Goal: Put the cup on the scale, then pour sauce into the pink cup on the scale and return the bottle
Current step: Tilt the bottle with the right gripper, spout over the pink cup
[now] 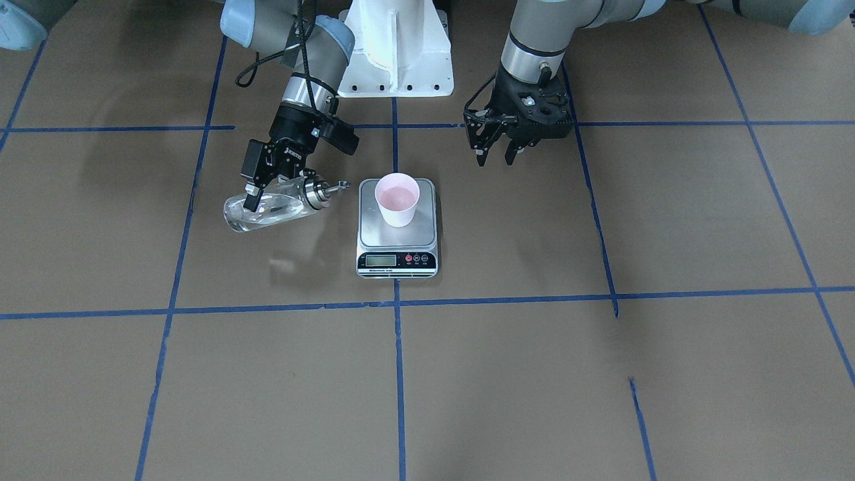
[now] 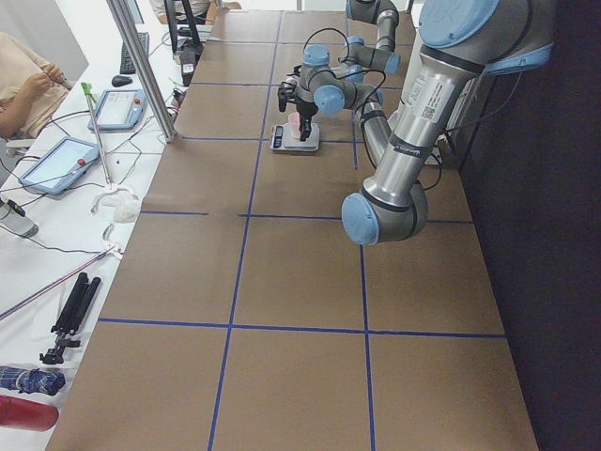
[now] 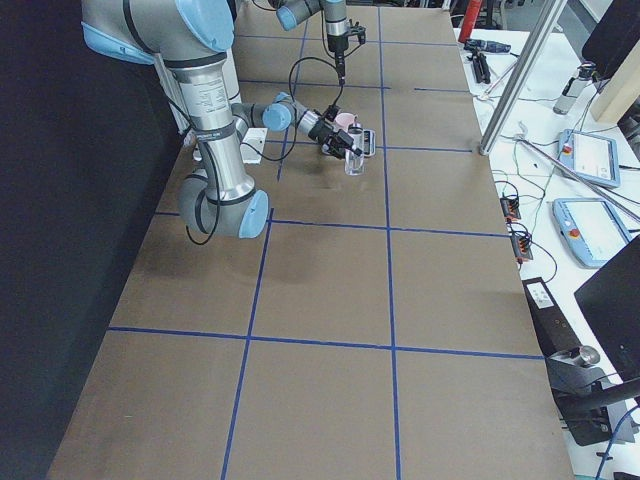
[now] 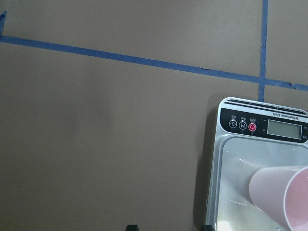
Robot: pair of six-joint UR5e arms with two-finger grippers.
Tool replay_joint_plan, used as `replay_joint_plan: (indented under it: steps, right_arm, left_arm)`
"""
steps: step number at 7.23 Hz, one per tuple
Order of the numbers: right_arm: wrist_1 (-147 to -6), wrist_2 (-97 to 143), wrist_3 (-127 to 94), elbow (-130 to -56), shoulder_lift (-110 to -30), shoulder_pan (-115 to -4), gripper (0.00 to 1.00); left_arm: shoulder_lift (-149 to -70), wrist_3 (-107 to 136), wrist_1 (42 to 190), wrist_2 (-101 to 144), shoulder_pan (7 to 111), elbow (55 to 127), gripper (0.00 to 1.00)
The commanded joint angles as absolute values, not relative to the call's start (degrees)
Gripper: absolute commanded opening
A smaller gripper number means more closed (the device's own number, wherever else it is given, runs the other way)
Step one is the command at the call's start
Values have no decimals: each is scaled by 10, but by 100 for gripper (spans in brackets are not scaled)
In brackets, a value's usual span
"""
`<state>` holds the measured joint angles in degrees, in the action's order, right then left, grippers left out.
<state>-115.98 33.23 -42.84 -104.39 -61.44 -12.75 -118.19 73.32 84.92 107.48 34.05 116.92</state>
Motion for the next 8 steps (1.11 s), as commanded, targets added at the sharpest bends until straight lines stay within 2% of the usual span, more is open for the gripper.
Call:
replay_joint_plan:
  steps: [1, 4, 8]
  right_arm:
    - [-1192, 330, -425, -1043, -592, -124, 0]
    - [-1301, 329, -397, -1046, -567, -112, 0]
    - [-1331, 327, -345, -1048, -545, -102, 0]
  left_arm:
    - [-1151, 698, 849, 1075, 348, 1197, 54]
    - [-1103, 632, 849, 1076, 387, 1218, 54]
    - [-1092, 609, 849, 1076, 399, 1224, 54]
